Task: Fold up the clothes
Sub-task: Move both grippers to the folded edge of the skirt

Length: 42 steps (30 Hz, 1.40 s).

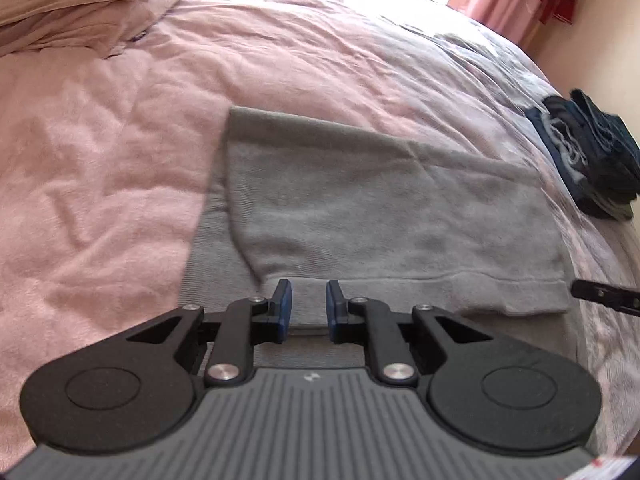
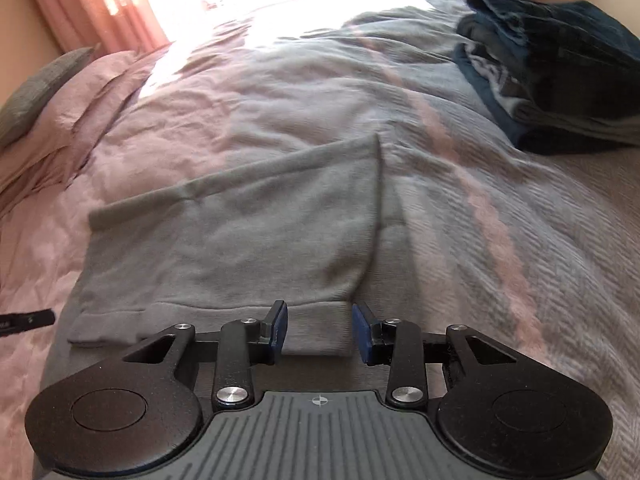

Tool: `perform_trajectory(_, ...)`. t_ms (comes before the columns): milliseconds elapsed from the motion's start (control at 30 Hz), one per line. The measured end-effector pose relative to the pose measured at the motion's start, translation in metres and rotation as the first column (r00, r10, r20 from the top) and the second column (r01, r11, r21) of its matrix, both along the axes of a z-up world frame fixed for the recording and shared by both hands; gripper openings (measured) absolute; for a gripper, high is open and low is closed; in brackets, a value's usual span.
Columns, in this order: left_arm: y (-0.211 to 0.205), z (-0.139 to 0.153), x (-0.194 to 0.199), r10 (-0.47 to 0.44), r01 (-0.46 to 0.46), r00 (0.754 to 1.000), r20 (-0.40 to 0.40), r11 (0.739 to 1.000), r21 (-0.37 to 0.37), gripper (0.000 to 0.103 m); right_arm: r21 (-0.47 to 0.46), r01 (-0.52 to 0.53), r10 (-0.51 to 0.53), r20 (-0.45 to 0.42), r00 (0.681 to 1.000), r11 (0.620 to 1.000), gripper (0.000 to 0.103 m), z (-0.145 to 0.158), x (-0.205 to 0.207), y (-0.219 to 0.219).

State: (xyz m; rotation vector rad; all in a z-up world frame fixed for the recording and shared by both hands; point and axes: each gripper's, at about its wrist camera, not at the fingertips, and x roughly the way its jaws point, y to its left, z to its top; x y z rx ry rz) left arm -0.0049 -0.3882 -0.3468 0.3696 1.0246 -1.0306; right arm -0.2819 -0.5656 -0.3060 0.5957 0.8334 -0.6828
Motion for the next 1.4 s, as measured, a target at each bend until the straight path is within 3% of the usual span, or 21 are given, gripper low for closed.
perform_trajectory(67, -0.012, -0.012, -0.014, -0.06, 0.059, 0.998, 0.036, 0.998, 0.034, 0.016, -0.019, -0.069, 0.069, -0.021, 0.997, 0.997, 0.033, -0.01, 0.017, 0.011)
perform_trajectory(167, -0.013, -0.041, -0.01, -0.036, 0.032, 0.998, 0.042, 0.995, 0.096, 0.017, -0.049, -0.105, 0.099, -0.11, 0.989, 0.993, 0.033, -0.036, 0.031, 0.016)
perform_trajectory(233, -0.007, -0.041, -0.001, -0.01, 0.009, 1.0, 0.014, 0.996, 0.087, 0.014, -0.051, -0.133, 0.123, -0.167, 0.978, 0.99, 0.032, -0.049, 0.028, 0.014)
perform_trajectory(333, -0.001, -0.029, 0.005, -0.014, 0.009, 0.998, 0.054, 0.995, 0.104, 0.014, -0.033, -0.135, 0.124, -0.224, 0.967, 0.99, 0.033, -0.046, 0.018, 0.008)
perform_trajectory(400, 0.004, -0.022, 0.013, 0.003, -0.014, 0.996, 0.084, 0.992, 0.123, 0.014, -0.02, -0.102, 0.096, -0.206, 0.974, 0.995, 0.033, -0.04, 0.004, 0.002)
perform_trajectory(567, 0.006, -0.005, 0.03, 0.002, -0.009, 0.998, 0.069, 0.995, 0.098, 0.014, -0.01, -0.067, 0.065, -0.145, 0.987, 0.998, 0.033, -0.017, -0.007, -0.017)
perform_trajectory(833, -0.04, -0.011, -0.003, -0.124, 0.124, 0.992, -0.007, 0.992, 0.035, 0.017, -0.01, -0.195, 0.194, -0.068, 0.979, 0.981, 0.033, -0.015, 0.049, -0.01)
perform_trajectory(900, -0.05, -0.024, -0.011, -0.16, 0.159, 0.987, 0.006, 0.984, 0.081, 0.017, -0.011, -0.224, 0.222, -0.079, 0.972, 0.975, 0.033, -0.026, 0.062, -0.004)
perform_trajectory(967, -0.055, -0.035, -0.009, -0.166, 0.162, 0.986, 0.02, 0.977, 0.14, 0.019, -0.007, -0.231, 0.227, -0.155, 0.961, 0.973, 0.033, -0.044, 0.071, -0.001)
perform_trajectory(1100, -0.065, -0.021, 0.012, -0.139, 0.136, 0.99, 0.03, 0.987, 0.083, 0.017, -0.02, -0.204, 0.199, -0.143, 0.969, 0.979, 0.033, -0.031, 0.078, -0.013)
perform_trajectory(1300, -0.139, -0.022, 0.026, -0.198, 0.199, 0.976, 0.086, 0.98, 0.003, 0.018, -0.172, -0.322, 0.31, -0.093, 0.946, 0.931, 0.033, -0.026, 0.138, -0.042)
perform_trajectory(1400, -0.17, -0.046, 0.027, -0.274, 0.271, 0.953, 0.13, 0.962, 0.046, 0.019, -0.207, -0.428, 0.415, -0.103, 0.904, 0.88, 0.033, -0.045, 0.176, -0.055)
